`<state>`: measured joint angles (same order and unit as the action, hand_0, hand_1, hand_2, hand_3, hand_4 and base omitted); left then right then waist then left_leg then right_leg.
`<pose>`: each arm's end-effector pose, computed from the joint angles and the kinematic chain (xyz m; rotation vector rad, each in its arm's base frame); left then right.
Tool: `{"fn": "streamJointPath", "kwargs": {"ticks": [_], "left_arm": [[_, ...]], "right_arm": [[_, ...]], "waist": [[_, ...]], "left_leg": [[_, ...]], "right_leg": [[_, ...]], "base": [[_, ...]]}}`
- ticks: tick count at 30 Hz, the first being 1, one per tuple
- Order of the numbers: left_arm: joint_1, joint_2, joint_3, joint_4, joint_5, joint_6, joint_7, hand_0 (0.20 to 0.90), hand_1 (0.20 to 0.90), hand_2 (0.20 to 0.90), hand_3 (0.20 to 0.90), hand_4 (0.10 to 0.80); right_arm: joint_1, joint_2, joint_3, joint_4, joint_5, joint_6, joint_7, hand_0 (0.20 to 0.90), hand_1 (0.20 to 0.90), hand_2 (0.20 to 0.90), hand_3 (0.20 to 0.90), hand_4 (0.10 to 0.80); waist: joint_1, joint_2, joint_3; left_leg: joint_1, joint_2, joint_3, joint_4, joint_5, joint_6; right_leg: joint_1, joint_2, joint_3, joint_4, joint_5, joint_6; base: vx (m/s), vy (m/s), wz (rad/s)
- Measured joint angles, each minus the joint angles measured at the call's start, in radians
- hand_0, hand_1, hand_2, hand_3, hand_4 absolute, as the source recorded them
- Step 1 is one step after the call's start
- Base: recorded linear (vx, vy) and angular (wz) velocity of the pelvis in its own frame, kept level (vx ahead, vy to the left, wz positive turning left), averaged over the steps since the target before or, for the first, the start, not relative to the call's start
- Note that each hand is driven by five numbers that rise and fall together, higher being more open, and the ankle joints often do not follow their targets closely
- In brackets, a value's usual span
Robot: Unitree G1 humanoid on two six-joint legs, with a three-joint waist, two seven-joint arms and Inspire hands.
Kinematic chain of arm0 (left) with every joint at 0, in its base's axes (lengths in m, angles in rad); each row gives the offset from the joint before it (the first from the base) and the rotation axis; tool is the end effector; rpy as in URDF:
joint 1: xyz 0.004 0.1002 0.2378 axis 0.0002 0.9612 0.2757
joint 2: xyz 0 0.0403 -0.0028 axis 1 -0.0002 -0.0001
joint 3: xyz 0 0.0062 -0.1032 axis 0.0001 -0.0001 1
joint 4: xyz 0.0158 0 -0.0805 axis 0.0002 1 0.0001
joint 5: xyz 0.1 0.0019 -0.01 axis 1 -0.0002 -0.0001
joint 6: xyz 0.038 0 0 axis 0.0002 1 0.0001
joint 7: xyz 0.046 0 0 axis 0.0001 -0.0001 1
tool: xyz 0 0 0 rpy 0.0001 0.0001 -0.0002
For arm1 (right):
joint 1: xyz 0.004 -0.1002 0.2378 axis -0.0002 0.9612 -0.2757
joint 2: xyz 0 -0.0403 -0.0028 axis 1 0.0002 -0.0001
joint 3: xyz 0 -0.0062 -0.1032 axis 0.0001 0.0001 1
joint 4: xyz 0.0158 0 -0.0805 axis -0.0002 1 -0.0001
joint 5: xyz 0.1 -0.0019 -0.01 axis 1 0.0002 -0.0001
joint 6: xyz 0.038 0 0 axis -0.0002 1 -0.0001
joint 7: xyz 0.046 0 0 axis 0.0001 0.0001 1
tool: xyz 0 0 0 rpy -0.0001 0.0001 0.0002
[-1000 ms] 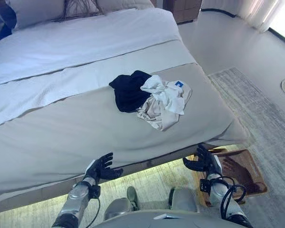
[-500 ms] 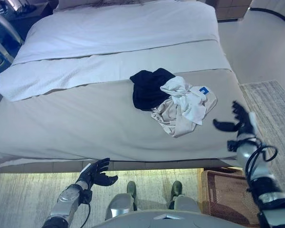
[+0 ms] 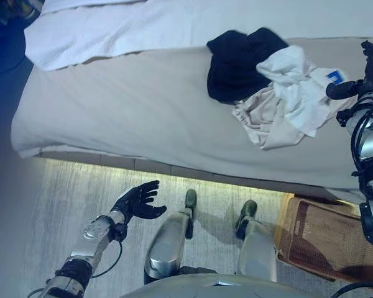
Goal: Pick up the clothes from the bed and place them into the basket
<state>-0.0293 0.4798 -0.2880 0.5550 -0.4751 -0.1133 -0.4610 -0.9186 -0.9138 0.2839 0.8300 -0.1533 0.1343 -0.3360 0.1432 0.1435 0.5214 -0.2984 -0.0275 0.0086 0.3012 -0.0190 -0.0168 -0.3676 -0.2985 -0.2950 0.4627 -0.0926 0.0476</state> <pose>0.1761 0.2373 -0.0306 -0.0252 0.4883 -0.4595 0.3139 -0.3263 0.2182 -1.0398 -0.0673 -0.6912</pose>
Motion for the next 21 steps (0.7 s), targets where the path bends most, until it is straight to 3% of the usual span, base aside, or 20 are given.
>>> {"fn": "streamJointPath", "kwargs": {"ticks": [8,15,18,19,20,21], "left_arm": [[-0.021,0.013,-0.014,-0.109,-0.157,-0.010,0.010,0.900,0.900,0.900,0.900,0.800],[-0.010,0.065,0.003,-0.193,-0.194,0.008,-0.002,0.900,0.900,0.900,0.900,0.800],[0.004,0.100,0.009,-0.209,-0.194,0.025,-0.007,0.900,0.900,0.900,0.900,0.800],[0.014,0.109,0.014,-0.219,-0.194,0.026,-0.008,0.900,0.900,0.900,0.900,0.800],[0.022,0.122,0.015,-0.231,-0.194,0.029,-0.009,0.900,0.900,0.900,0.900,0.800],[0.031,0.135,0.016,-0.248,-0.194,0.033,-0.016,0.900,0.900,0.900,0.900,0.800]], "right_arm": [[-0.076,-0.006,0.125,0.033,-0.040,0.083,0.065,0.900,0.900,0.900,0.900,0.800],[-0.147,-0.013,0.130,0.082,-0.046,0.130,0.063,0.900,0.900,0.900,0.900,0.800],[-0.227,-0.045,0.211,0.110,-0.047,0.152,0.077,0.900,0.900,0.900,0.900,0.800],[-0.241,-0.049,0.215,0.117,-0.047,0.154,0.078,0.836,0.836,0.836,0.826,0.726],[-0.244,-0.050,0.220,0.122,-0.046,0.157,0.080,0.836,0.836,0.836,0.826,0.726],[-0.244,-0.051,0.226,0.124,-0.046,0.162,0.086,0.639,0.639,0.639,0.595,0.495]], "waist": [[0.021,0.001,0.018],[0.026,0.001,0.018],[0.027,0.001,0.018],[0.028,0.001,0.018],[0.028,0.001,0.018],[0.028,0.001,0.018]], "left_leg": [[-0.209,-0.005,0.011,0.289,-0.105,0.000],[-0.382,0.023,-0.015,0.501,-0.182,0.001],[-0.467,0.027,-0.020,0.564,-0.188,-0.004],[-0.486,0.028,-0.022,0.574,-0.188,-0.004],[-0.500,0.028,-0.027,0.584,-0.188,-0.004],[-0.509,0.029,-0.032,0.592,-0.189,-0.005]], "right_leg": [[-0.195,-0.041,0.041,0.255,-0.093,-0.032],[-0.341,-0.040,0.055,0.431,-0.171,-0.060],[-0.427,-0.041,0.068,0.495,-0.181,-0.070],[-0.447,-0.041,0.070,0.507,-0.182,-0.071],[-0.458,-0.041,0.068,0.519,-0.183,-0.073],[-0.464,-0.041,0.066,0.527,-0.187,-0.079]], "base": [[-0.029,-0.087,0.03],[-0.003,-0.083,0.03],[-0.021,-0.048,0.01],[-0.019,-0.071,0.07],[-0.016,-0.073,0.09],[-0.005,-0.083,0.10]]}}
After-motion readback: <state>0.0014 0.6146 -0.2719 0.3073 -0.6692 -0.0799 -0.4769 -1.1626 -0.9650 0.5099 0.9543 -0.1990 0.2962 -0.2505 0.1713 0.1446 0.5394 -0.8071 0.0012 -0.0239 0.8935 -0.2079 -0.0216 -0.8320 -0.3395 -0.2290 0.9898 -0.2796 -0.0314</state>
